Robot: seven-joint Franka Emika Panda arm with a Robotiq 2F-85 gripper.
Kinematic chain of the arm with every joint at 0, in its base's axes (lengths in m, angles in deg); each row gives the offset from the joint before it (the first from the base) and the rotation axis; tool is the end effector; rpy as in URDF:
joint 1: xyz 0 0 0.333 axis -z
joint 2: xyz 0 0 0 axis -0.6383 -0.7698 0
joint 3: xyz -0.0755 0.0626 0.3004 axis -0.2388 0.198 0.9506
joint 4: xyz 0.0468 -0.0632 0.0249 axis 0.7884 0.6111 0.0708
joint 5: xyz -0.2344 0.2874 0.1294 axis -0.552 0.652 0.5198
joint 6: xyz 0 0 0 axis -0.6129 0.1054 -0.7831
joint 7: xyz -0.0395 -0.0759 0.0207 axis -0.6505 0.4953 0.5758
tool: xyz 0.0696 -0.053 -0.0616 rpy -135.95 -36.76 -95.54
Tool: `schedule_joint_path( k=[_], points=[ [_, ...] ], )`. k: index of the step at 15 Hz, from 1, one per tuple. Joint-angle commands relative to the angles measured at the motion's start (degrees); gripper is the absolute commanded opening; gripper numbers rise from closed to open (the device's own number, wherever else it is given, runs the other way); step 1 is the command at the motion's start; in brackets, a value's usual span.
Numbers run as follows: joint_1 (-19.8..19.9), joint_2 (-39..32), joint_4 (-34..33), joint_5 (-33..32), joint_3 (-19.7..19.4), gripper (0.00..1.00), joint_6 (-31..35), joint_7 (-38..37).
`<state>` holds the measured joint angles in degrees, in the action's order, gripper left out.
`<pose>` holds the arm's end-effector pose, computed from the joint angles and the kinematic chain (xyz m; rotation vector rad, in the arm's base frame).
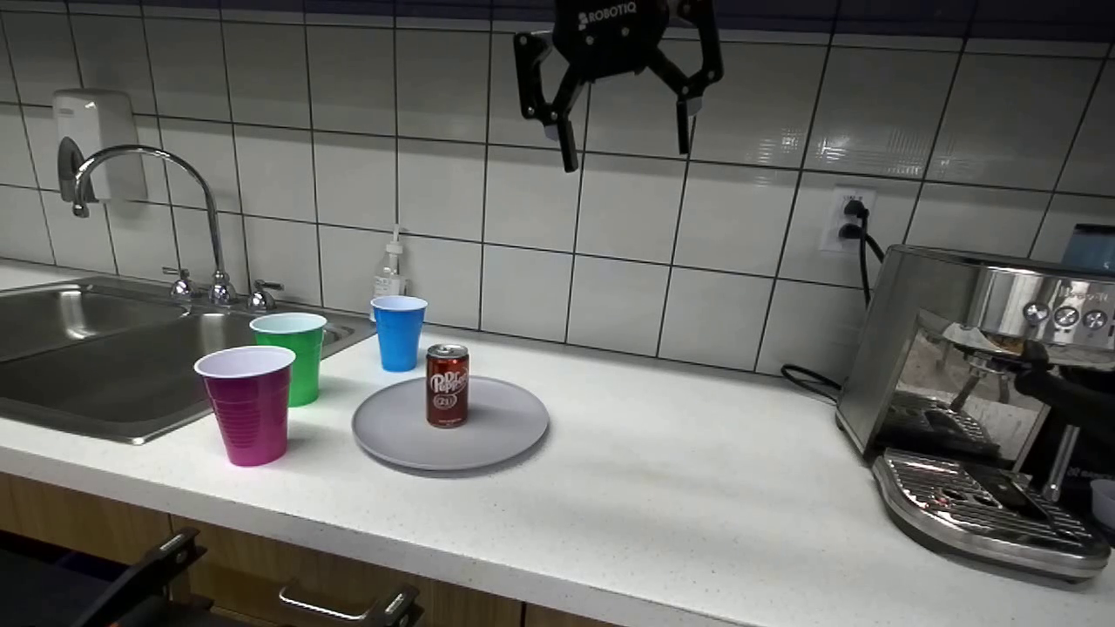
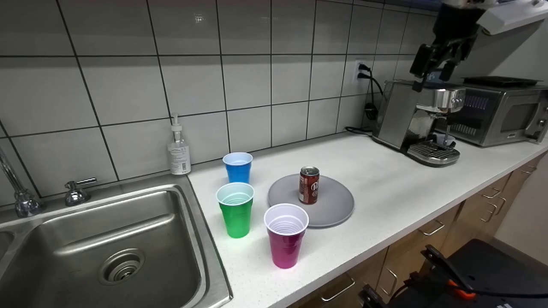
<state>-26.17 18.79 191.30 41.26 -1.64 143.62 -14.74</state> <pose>0.3329 -0.1909 0.4778 2.8676 0.0034 0.3680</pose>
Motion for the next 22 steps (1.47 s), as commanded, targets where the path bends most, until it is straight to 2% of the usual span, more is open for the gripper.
schedule_joint_path(
  k=[1,6,11,17,22],
  points=[
    [-0.3,0.6,2.6,0.3,0.9,1.00,3.2,-0.2],
    [-1.5,-1.3,5.6,0.8,2.4,1.00,6.4,-1.1],
    [-4.2,-5.2,5.2,3.0,5.1,1.00,6.6,-3.1],
    [-8.6,-12.8,0.6,6.0,8.3,1.00,6.0,-2.8],
    [-10.7,-22.0,-5.6,8.3,7.8,1.00,7.0,-1.0]
  ],
)
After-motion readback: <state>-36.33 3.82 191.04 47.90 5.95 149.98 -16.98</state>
